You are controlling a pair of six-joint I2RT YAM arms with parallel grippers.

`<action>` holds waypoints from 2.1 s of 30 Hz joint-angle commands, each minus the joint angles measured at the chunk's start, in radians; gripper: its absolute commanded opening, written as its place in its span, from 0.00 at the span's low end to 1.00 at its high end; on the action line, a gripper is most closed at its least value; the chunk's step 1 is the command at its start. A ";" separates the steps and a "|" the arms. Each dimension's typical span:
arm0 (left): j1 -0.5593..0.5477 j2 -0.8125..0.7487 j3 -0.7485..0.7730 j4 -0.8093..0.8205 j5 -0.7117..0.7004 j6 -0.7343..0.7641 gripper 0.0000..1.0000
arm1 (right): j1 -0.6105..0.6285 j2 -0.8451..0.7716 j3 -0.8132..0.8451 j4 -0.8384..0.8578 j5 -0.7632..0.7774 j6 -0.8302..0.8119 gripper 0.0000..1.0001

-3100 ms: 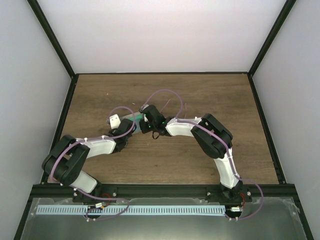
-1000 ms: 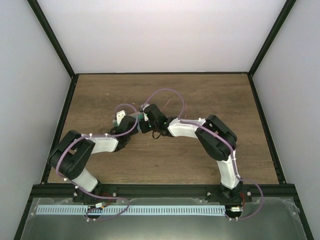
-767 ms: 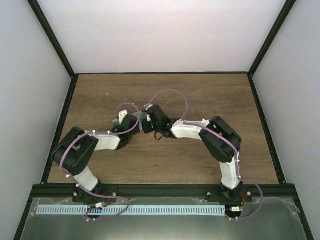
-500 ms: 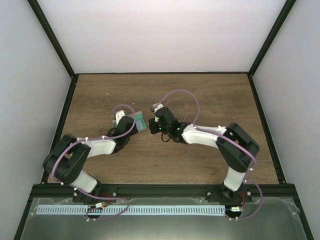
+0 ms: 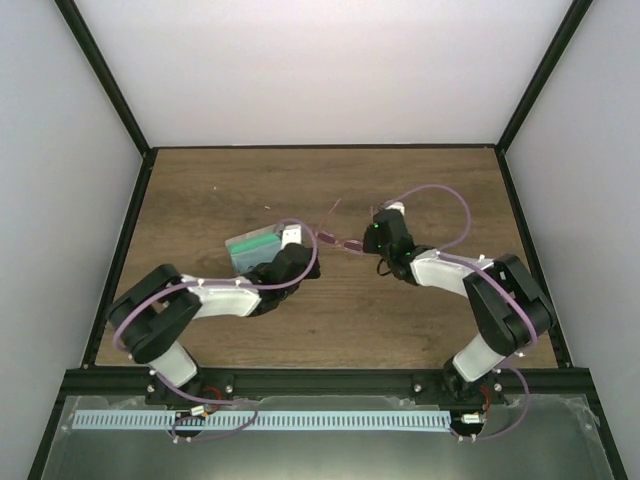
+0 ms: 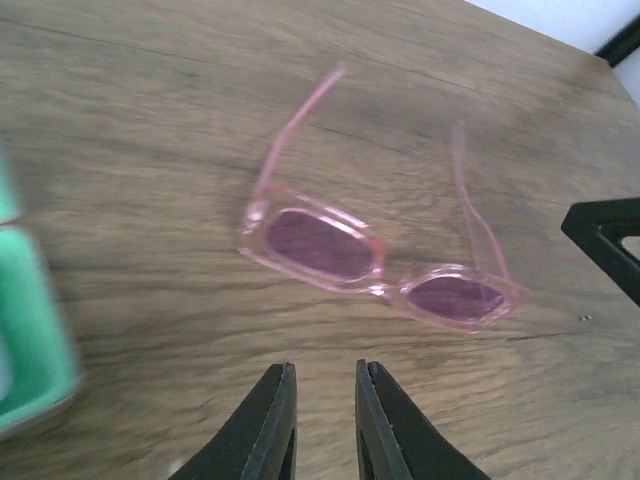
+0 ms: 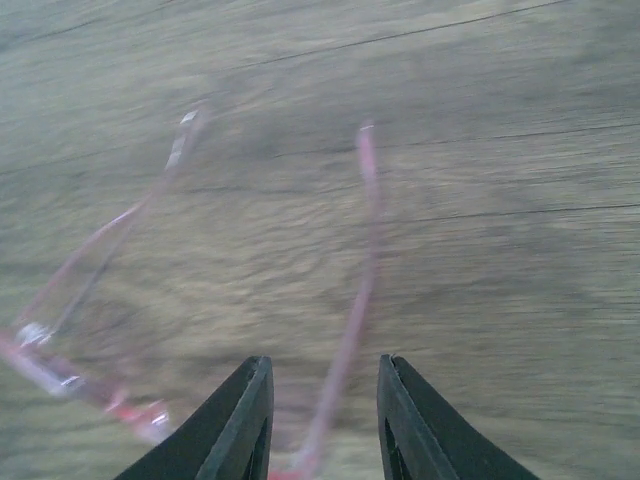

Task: Organize the sunglasses
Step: Place the glasses cleaning cloth in the sunglasses case, then fold the sunglasses at the center of the board.

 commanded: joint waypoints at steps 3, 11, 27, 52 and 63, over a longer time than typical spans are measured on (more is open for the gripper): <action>-0.010 0.195 0.157 0.038 0.078 0.029 0.22 | -0.168 -0.037 0.012 0.026 -0.062 0.016 0.32; -0.002 0.303 0.268 -0.006 0.125 0.015 0.43 | -0.302 0.076 0.117 0.030 -0.282 -0.011 0.50; 0.032 0.403 0.391 -0.146 0.078 0.012 0.45 | -0.311 0.391 0.384 -0.020 -0.435 -0.022 0.44; 0.095 0.531 0.478 -0.125 0.196 0.012 0.44 | -0.251 0.458 0.376 0.022 -0.556 -0.011 0.31; 0.095 0.528 0.470 -0.130 0.188 0.011 0.44 | -0.186 0.498 0.385 0.061 -0.632 0.009 0.31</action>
